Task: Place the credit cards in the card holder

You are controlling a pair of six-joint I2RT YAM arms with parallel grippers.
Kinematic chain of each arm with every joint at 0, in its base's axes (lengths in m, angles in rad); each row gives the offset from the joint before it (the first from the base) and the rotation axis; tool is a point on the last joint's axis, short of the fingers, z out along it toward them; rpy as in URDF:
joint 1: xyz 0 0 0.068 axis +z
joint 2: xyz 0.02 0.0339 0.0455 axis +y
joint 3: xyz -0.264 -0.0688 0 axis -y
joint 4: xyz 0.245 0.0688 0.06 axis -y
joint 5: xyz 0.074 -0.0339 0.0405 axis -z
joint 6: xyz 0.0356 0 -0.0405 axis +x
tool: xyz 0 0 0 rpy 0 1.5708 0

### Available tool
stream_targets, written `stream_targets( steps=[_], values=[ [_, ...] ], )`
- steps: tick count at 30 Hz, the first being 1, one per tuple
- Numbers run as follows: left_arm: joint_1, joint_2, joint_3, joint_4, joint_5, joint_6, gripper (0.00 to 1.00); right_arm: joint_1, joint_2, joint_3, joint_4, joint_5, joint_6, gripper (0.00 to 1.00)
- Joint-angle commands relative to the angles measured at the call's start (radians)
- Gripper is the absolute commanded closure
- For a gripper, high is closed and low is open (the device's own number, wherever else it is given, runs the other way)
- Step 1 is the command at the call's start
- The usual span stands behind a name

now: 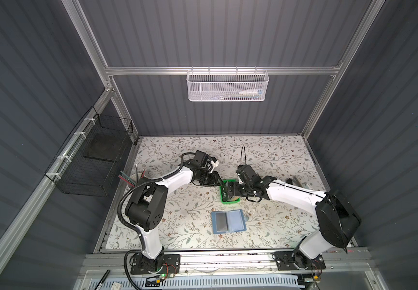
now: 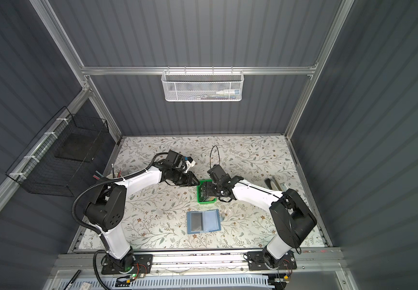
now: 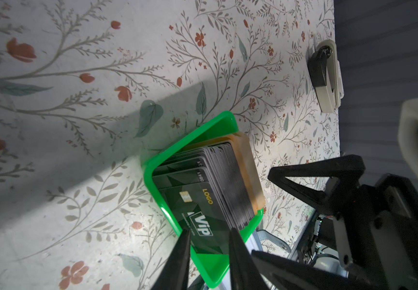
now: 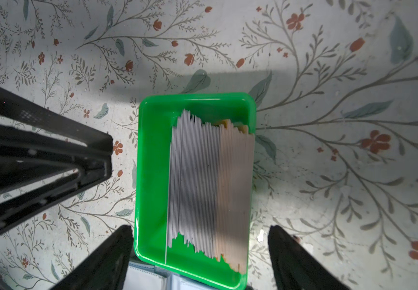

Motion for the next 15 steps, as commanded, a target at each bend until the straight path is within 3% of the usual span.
stream_targets(
  steps=[1, 15],
  values=[
    [0.000, 0.030, 0.026, 0.010, 0.055, 0.006, 0.74, -0.004, 0.013, 0.007, 0.013, -0.009, -0.001, 0.12],
    [-0.025, 0.068, 0.037, -0.004, 0.049, -0.001, 0.80, -0.005, 0.049, -0.004, 0.025, -0.005, 0.023, 0.11]
  ],
)
